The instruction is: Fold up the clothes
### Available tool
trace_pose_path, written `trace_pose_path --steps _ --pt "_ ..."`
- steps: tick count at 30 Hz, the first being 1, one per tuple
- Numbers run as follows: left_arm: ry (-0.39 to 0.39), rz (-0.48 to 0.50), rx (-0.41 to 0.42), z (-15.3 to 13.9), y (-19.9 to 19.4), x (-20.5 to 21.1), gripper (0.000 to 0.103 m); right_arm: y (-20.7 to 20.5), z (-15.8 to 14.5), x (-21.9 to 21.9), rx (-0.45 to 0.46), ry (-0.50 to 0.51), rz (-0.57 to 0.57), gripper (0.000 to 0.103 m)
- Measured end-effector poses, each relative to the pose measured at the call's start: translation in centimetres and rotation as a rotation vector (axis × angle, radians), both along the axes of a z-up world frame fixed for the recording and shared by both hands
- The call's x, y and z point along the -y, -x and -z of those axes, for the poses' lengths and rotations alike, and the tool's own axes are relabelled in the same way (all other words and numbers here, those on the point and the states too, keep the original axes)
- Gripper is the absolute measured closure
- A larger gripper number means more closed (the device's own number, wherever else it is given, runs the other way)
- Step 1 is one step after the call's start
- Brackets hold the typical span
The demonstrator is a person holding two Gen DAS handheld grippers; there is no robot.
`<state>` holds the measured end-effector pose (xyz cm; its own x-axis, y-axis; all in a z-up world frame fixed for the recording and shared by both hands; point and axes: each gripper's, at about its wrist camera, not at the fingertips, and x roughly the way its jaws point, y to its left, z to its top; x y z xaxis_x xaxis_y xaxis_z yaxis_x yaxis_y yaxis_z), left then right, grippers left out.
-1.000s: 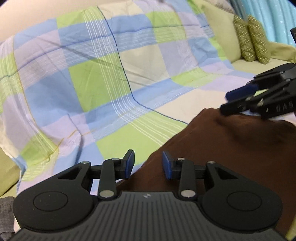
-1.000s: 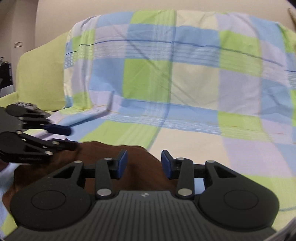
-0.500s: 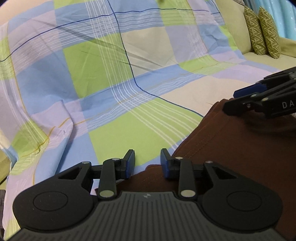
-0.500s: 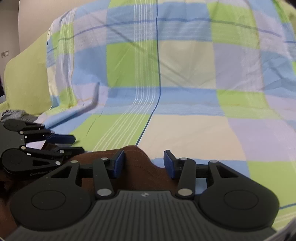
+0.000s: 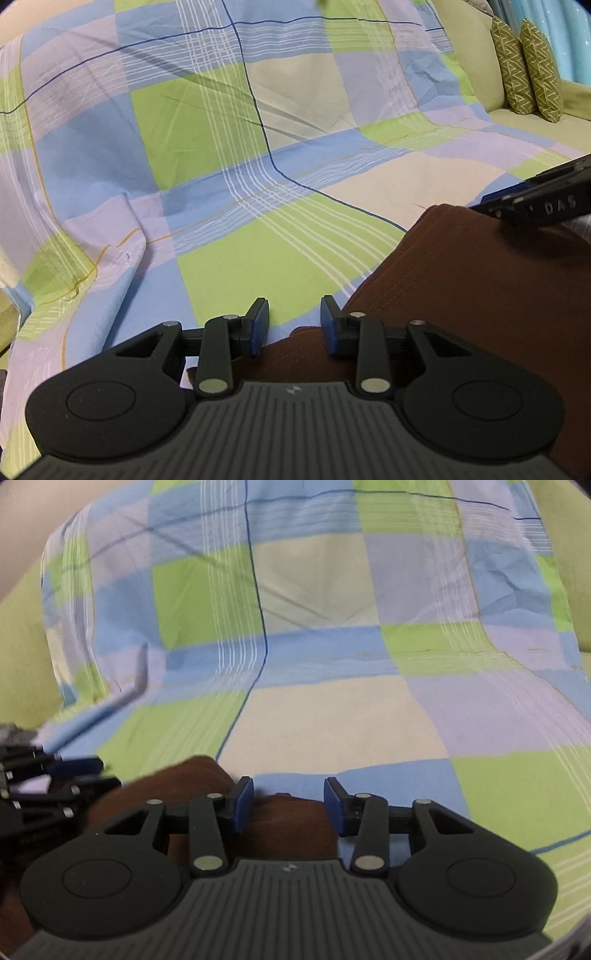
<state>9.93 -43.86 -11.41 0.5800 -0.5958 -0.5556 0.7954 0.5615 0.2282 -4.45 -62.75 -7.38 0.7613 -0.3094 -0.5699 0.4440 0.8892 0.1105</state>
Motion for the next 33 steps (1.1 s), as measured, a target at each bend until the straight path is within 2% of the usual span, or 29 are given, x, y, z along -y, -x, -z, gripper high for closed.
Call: trace_pose_path --steps 3,5,8,11,14,18,21,24,27,33 --pt "-0.014 -0.007 0.005 -0.4 0.1 0.1 0.065 0.0 -0.4 0.0 -0.03 0.059 0.005 0.069" --pt "-0.023 -0.016 0.011 -1.0 0.4 -0.1 0.065 0.9 -0.9 -0.1 -0.014 0.08 0.031 0.069" --pt "-0.032 -0.023 0.024 -2.5 1.7 -1.0 0.065 3.9 -2.8 -0.7 0.047 0.086 0.039 0.068" --pt "-0.012 -0.026 0.006 -4.2 4.4 -2.7 0.054 7.4 -4.5 -2.7 0.093 0.073 0.011 0.063" --pt "0.018 -0.011 -0.016 -5.2 8.0 -4.5 0.054 11.7 -5.8 -6.6 0.134 0.039 -0.011 0.062" --pt "-0.004 0.026 -0.02 -4.4 13.4 -6.1 0.054 14.1 -4.8 -11.2 0.113 0.03 -0.069 0.062" --pt "-0.05 -0.006 -0.085 -1.7 14.5 -7.2 0.055 14.3 -2.5 -14.0 0.042 0.064 -0.131 0.062" --pt "-0.037 -0.035 -0.108 -0.9 14.3 -9.1 0.053 15.0 -0.6 -13.6 0.025 0.056 -0.162 0.062" --pt "-0.037 -0.069 -0.139 -1.5 13.9 -11.0 0.052 16.0 -0.7 -11.8 0.056 -0.032 -0.148 0.063" --pt "-0.062 -0.086 -0.137 -2.0 14.4 -11.5 0.052 16.9 -0.3 -11.0 0.097 -0.079 -0.132 0.063"
